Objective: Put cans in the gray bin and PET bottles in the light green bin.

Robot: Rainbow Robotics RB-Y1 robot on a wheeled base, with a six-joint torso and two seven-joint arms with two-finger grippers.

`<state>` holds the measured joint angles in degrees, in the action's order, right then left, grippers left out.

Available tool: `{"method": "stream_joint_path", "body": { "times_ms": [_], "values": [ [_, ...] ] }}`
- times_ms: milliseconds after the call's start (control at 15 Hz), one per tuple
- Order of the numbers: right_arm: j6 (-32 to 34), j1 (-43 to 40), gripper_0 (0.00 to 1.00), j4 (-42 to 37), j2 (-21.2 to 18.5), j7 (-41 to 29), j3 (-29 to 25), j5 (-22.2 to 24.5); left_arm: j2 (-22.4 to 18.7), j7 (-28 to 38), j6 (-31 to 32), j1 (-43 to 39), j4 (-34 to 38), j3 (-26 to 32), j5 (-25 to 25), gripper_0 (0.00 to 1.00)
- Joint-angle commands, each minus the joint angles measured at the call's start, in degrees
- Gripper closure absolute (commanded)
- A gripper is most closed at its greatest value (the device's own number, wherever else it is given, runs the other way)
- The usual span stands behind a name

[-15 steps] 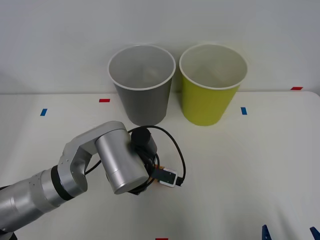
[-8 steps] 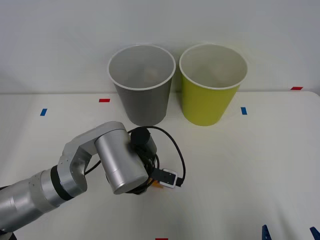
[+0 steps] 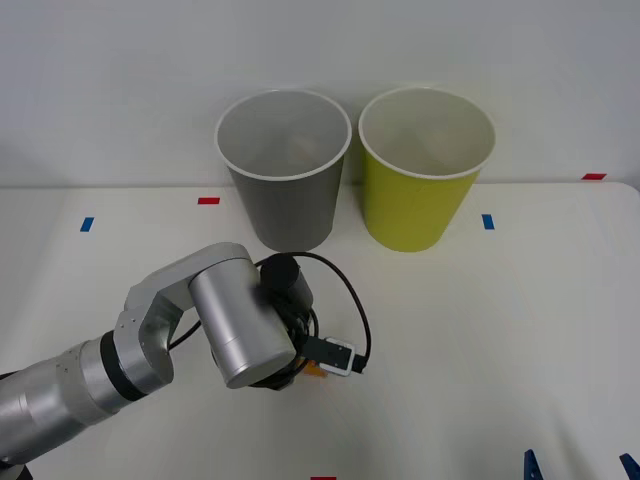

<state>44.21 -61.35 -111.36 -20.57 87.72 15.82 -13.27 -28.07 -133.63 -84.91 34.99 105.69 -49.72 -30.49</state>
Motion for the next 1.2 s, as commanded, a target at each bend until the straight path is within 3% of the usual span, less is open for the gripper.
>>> {"method": "stream_joint_path", "body": {
  "times_ms": [67, 467, 800, 1200],
  "values": [
    [0.00, 0.00, 0.00, 0.00, 0.00, 0.00, 0.00, 0.00, -0.14, 0.57, 0.00, -0.01, 0.30, 0.24, -0.19, 1.00],
    [0.00, 0.00, 0.00, 0.00, 0.00, 0.00, 0.00, 0.00, -1.02, 4.78, -0.08, -0.01, 3.38, 1.20, -1.42, 1.00],
    [0.00, 0.00, 0.00, 0.00, 0.00, 0.00, 0.00, 0.00, -4.45, 16.39, -0.61, -0.09, 10.76, 1.20, -1.68, 1.00],
    [0.00, 0.00, 0.00, 0.00, 0.00, 0.00, 0.00, 0.00, -6.82, 36.16, 1.41, -0.44, 17.18, 1.29, -1.59, 1.00]
  ]
}}
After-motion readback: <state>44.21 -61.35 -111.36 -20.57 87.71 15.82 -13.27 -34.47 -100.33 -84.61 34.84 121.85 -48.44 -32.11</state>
